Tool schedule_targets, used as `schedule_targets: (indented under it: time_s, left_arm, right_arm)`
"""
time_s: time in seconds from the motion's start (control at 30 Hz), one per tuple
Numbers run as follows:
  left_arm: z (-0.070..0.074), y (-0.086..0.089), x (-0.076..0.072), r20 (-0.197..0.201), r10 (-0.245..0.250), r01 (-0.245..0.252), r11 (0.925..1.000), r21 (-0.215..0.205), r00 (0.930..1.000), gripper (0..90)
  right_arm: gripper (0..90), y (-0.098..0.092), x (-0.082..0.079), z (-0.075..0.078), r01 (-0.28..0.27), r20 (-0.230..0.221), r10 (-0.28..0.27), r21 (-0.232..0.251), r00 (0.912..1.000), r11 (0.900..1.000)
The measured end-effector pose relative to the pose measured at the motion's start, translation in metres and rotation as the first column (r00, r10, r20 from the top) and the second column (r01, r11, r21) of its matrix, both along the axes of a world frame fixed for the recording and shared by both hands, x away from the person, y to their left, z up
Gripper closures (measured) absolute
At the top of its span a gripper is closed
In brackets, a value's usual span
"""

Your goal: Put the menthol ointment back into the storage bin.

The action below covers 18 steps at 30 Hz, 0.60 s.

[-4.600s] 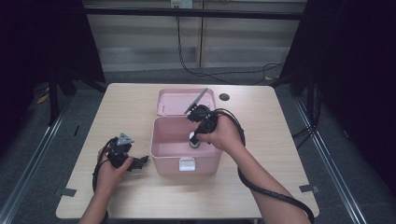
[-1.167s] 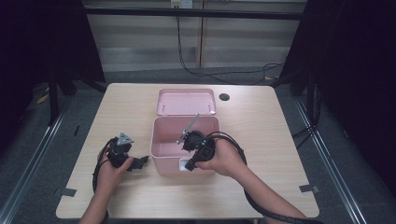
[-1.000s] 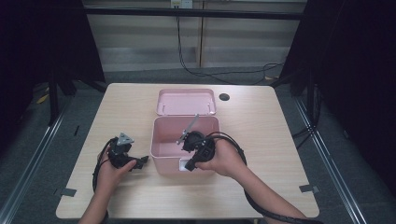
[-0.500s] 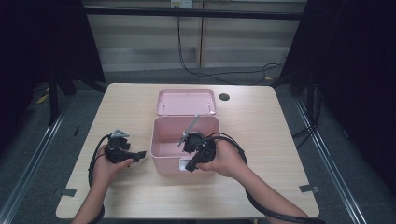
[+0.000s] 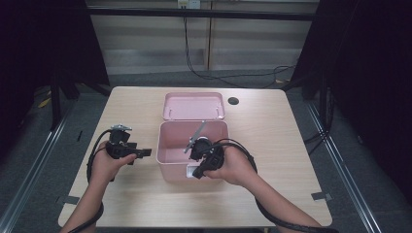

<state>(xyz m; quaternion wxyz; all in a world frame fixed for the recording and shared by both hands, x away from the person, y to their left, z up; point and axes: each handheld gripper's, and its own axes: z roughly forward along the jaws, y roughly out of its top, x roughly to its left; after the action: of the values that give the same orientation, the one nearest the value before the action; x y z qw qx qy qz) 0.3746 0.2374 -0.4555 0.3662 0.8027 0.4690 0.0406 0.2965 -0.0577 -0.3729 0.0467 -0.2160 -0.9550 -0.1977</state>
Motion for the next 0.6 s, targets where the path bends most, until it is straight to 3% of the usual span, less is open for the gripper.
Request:
schedule_targets:
  time_s: [0.1, 0.23, 0.6]
  left_arm:
    - [0.005, -0.002, 0.002, -0.028, -0.006, 0.006, 1.0, -0.004, 0.9996, 23.5]
    - [0.013, -0.006, 0.007, -0.045, 0.003, -0.004, 0.9998, -0.017, 0.999, 23.6]
    - [0.044, -0.018, 0.027, -0.043, -0.01, 0.009, 0.9997, -0.023, 0.999, 26.6]
  right_arm:
    - [90.0, -0.002, 0.001, 0.003, 0.003, 0.014, -0.003, 0.008, 0.9999, 1.0]
    - [90.0, -0.003, 0.0, 0.003, 0.005, 0.032, -0.005, -0.017, 0.9995, 1.0]
    - [90.0, -0.005, 0.001, 0.0, -0.002, 0.03, 0.002, 0.003, 0.9996, 1.0]
